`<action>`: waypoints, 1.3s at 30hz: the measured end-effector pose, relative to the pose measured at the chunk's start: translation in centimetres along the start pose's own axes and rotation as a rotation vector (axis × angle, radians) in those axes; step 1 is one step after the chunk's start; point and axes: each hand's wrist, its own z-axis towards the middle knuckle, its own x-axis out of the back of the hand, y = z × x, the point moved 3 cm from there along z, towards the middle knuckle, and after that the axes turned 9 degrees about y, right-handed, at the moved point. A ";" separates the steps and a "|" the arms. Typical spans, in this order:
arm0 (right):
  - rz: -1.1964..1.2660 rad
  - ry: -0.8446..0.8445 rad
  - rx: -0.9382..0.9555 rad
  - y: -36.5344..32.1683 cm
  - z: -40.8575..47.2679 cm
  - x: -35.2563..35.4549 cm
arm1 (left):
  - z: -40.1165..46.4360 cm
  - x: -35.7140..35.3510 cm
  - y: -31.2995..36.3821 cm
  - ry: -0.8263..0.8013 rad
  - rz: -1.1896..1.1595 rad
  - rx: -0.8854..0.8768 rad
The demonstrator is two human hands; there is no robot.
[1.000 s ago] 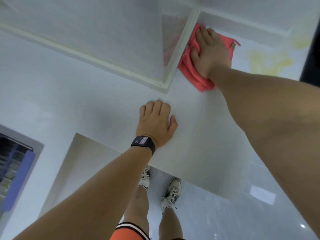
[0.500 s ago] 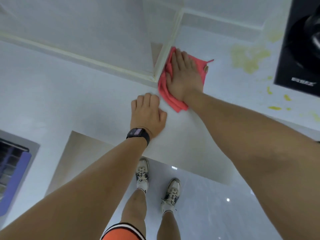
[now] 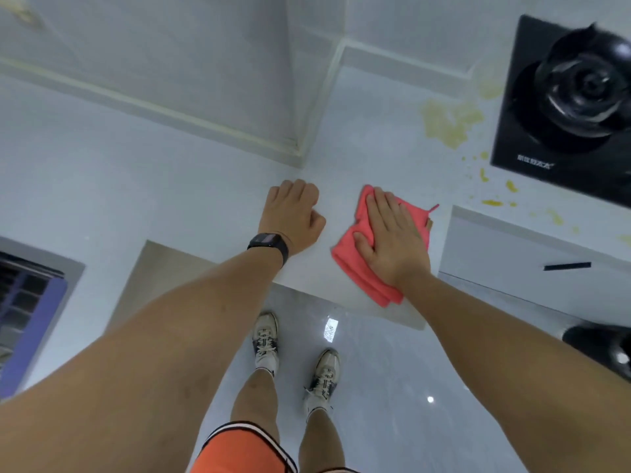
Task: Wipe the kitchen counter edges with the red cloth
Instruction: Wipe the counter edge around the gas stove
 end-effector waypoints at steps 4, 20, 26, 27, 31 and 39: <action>-0.012 -0.018 -0.054 2.8 -2.8 0.5 | 1.0 0.3 3.2 0.021 -0.071 0.074; -0.009 0.057 -0.286 7.6 2.0 0.1 | 11.8 -5.9 8.3 -0.061 -0.033 0.035; -0.002 0.101 -0.398 10.5 8.0 0.8 | 11.5 -7.0 8.1 0.061 0.041 0.043; 0.004 0.111 -0.414 11.1 9.1 0.9 | 11.7 -7.1 8.0 0.055 0.050 0.045; 0.000 0.140 -0.448 12.6 13.0 1.2 | 11.8 -7.6 7.8 0.042 0.056 0.034; -0.012 0.127 -0.315 13.3 17.2 1.3 | 12.0 -8.4 7.8 -0.011 0.087 0.027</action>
